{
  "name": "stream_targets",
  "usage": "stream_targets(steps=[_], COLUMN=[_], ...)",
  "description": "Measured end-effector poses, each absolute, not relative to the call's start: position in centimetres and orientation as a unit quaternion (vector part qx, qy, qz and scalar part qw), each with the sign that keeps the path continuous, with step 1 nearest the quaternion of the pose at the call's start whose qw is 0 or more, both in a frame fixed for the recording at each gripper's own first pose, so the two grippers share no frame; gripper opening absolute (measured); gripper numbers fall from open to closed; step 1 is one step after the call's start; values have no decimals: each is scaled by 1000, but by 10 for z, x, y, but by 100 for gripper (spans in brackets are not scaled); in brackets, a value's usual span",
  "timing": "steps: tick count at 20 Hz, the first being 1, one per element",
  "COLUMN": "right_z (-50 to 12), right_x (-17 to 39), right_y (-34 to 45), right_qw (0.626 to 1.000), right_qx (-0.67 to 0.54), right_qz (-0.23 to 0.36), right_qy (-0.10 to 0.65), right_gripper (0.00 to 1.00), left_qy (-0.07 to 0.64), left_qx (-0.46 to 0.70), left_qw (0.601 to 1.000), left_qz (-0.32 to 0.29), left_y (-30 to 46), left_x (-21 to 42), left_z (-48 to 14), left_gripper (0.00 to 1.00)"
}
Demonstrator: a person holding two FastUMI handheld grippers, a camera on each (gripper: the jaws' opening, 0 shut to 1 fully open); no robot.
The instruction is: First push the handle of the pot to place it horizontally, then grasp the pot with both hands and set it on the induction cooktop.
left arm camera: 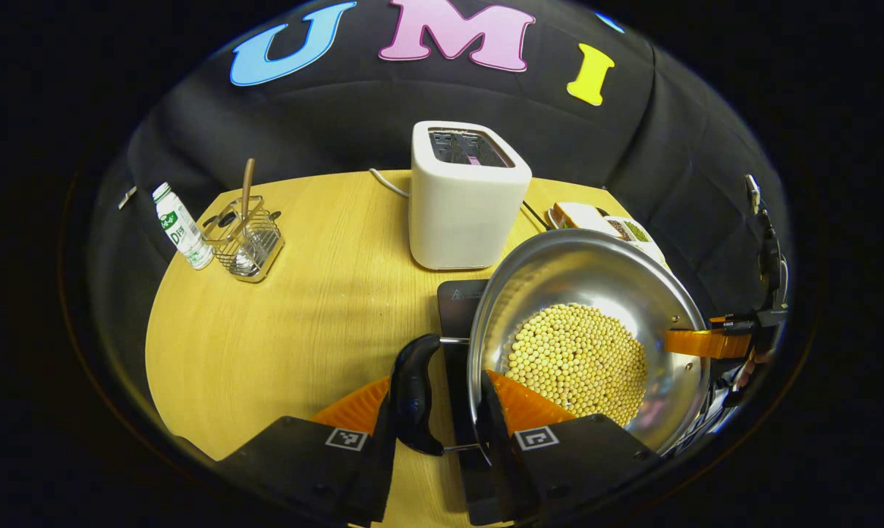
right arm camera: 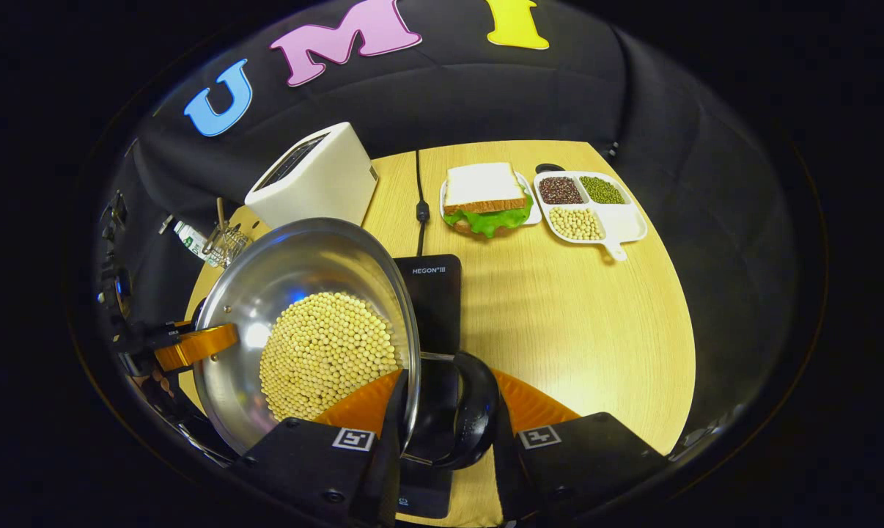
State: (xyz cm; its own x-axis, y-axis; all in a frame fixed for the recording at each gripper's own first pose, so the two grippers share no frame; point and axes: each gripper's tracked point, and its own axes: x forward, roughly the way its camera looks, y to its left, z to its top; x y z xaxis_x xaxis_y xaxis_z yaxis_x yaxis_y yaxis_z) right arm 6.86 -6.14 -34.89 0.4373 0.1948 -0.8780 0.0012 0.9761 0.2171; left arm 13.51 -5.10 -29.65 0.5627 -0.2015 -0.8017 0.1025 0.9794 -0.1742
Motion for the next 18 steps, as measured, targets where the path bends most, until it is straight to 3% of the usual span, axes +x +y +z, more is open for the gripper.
stream_targets(steps=[18], right_z=[-351], right_x=[72], right_y=[-70], right_qw=[843], right_qx=[103], right_qz=[53], right_qy=[526], right_gripper=[56], left_qy=[456], left_qx=[-72], left_qw=[883], left_qz=[-84], left_y=[-51], left_x=[137], left_z=[-301], left_gripper=[58])
